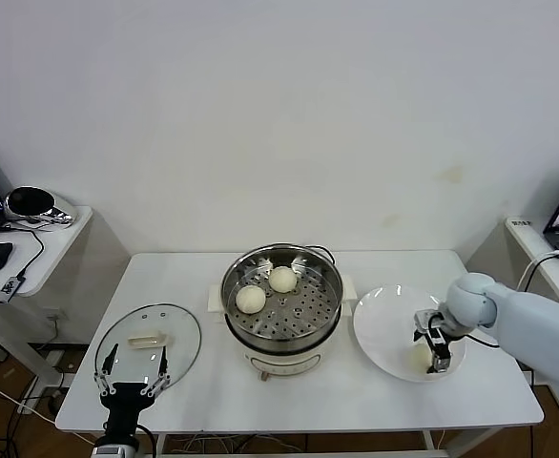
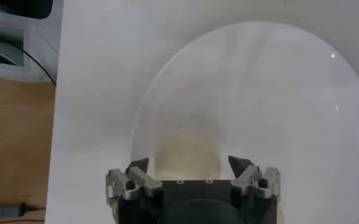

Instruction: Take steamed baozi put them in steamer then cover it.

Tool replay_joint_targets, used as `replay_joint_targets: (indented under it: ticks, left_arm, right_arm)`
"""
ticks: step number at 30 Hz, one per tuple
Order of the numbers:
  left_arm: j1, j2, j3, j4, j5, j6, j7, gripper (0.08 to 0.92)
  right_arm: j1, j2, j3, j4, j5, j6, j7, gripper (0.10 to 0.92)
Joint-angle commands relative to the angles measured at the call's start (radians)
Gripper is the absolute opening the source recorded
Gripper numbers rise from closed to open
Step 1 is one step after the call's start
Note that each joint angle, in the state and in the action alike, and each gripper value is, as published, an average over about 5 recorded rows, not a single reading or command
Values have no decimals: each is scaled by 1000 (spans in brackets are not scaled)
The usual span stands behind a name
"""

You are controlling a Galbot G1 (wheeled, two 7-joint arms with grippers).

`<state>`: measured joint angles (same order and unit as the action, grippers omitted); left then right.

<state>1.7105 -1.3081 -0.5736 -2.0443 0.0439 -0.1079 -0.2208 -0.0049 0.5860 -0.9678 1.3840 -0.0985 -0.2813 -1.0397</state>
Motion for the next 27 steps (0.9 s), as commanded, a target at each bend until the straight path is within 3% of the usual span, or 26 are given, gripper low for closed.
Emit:
replay_joint_targets:
  ticks: [1,13,20,27]
  left_arm:
    - [0,0,0,1,0,0,0,823]
    - [0,2,0,-5,1,1,-1,823]
    - [-3,7,2,-15,0,3,0,823]
    - [-11,14,3,-16,-6,3,0,823]
  right_arm:
    - [-18,12,17,-12,-9,0,-2,648]
    - [143,-33,-20,38,55,7,-46,547]
    - [430,-30,-125,54,166,19,-84,547]
    - [710,79,-235,39,273,54,-93,551]
